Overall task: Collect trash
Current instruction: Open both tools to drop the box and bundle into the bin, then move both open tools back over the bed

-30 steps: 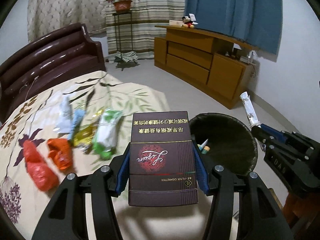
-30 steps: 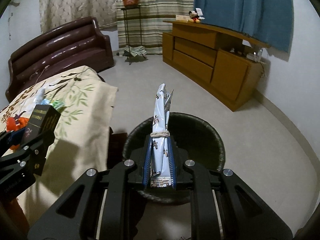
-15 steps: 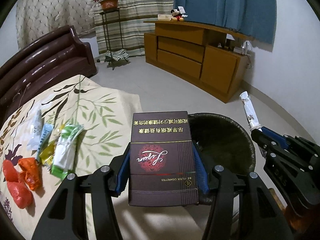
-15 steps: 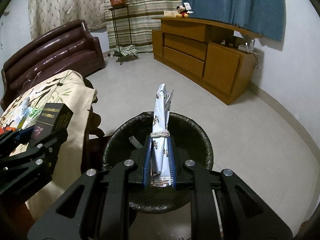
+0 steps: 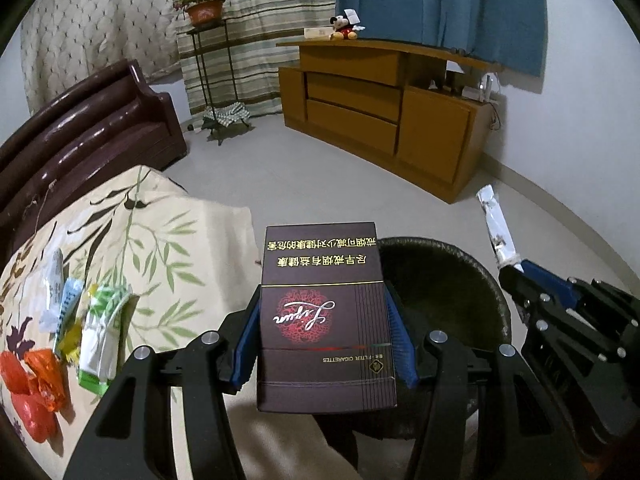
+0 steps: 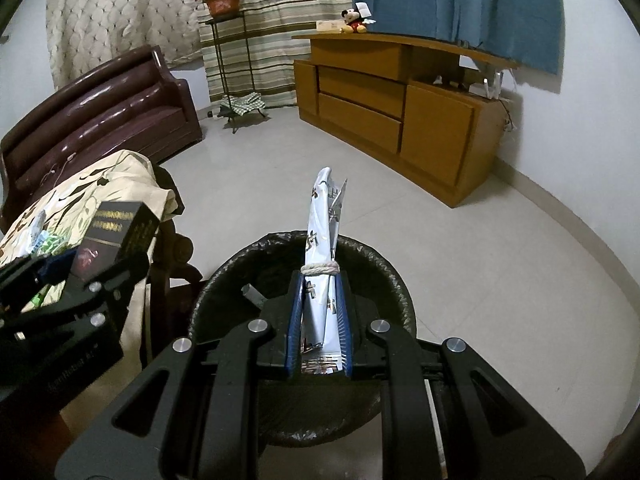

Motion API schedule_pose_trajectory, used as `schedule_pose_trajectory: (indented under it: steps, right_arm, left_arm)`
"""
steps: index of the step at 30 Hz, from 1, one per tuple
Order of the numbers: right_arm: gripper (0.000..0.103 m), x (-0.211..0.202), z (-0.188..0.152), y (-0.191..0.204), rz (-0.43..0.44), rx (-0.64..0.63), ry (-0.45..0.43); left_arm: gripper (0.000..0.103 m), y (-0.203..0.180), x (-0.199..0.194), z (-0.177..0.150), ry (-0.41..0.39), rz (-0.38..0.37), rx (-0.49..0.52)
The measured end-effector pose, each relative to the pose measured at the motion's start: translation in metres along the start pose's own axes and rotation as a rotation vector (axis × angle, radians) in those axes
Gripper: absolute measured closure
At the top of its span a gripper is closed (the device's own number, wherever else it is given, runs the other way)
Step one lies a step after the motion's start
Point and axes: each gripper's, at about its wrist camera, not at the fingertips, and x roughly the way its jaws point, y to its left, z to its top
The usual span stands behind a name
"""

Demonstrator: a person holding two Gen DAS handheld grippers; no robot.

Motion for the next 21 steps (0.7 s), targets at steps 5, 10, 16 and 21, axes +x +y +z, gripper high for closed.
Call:
schedule_pose_trajectory:
  steps: [5,10,16,21]
  right_arm:
    - [0.087,0.0024,0.001,-0.0041,-0.002,0.011,0.001]
    - [0.086,0.0037,0.0008,-0.0048,-0.005,0.018,0.007]
    - [0.072,0.005,0.0003,-0.0082,-0.007,0.035,0.011]
    - [0.071,0.0033,0.0009,-0.009,-0.014,0.041,0.005]
  left_arm:
    - [0.048,-0.0016,0.0063,0.003,0.011,0.002,-0.003]
    - [0.044,-0.0052,0.0088,0.0032,0.021,0.001,0.01]
    - [0.036,-0.0059,0.0082,0.0044,0.015,0.002,0.008]
    - [0.031,-0.0048,0.0071,0.0048,0.01,0.003,-0.003]
